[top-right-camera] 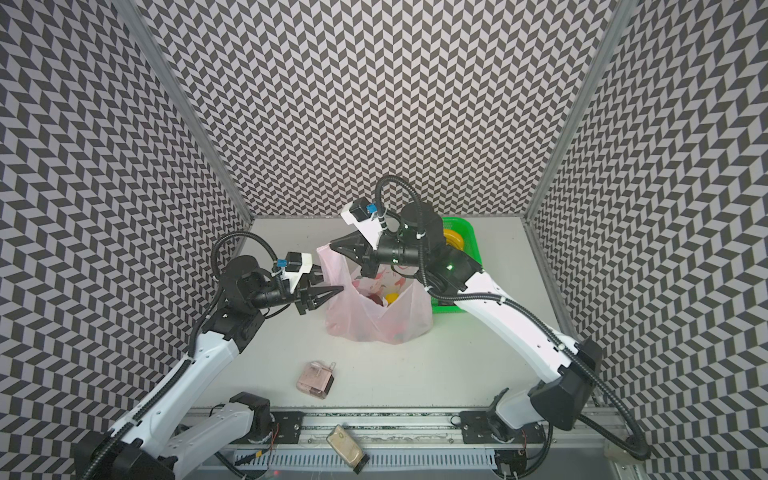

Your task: Place the fake fruits into the plastic bag and tie a complex knot

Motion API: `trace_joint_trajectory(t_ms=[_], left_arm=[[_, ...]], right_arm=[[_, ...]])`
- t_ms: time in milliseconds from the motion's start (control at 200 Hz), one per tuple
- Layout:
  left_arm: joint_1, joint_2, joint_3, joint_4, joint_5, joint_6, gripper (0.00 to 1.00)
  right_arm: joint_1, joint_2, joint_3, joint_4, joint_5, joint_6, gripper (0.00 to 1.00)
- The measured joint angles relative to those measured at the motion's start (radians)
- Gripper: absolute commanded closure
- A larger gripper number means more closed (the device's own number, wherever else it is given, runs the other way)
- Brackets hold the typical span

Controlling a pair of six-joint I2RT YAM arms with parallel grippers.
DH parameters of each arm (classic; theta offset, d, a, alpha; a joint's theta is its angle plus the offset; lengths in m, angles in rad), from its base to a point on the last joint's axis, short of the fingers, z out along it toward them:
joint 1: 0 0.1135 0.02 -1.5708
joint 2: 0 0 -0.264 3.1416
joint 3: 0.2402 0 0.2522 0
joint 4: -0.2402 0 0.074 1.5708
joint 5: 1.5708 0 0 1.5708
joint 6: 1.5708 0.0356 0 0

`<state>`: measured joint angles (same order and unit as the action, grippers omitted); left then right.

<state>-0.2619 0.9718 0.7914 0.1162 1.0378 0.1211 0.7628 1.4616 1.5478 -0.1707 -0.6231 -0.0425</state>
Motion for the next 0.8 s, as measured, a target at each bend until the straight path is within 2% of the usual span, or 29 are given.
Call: trace_joint_trajectory(t_ms=[105,330,421,616,801], left_arm=[[0.006,-0.011,0.053,0.011,-0.007,-0.052,0.27],[-0.007,0.004,0.125,0.053,-0.076,-0.142,0.27],[-0.042,0.025,0.127,0.063,-0.117,-0.151,0.34],[-0.135,0.051,0.124,0.060,-0.240,-0.144,0.66],[-0.150,0.041,0.093,0.067,-0.298,-0.143,0.85]], right_arm=[[0.000,0.000,0.000,0.002,0.000,0.002,1.00],[0.000,0.000,0.000,0.016,0.000,0.012,1.00],[0.000,0.000,0.000,0.022,0.000,0.021,1.00],[0.000,0.000,0.000,0.024,0.011,0.036,1.00],[0.000,0.000,0.000,0.023,0.039,0.042,1.00]])
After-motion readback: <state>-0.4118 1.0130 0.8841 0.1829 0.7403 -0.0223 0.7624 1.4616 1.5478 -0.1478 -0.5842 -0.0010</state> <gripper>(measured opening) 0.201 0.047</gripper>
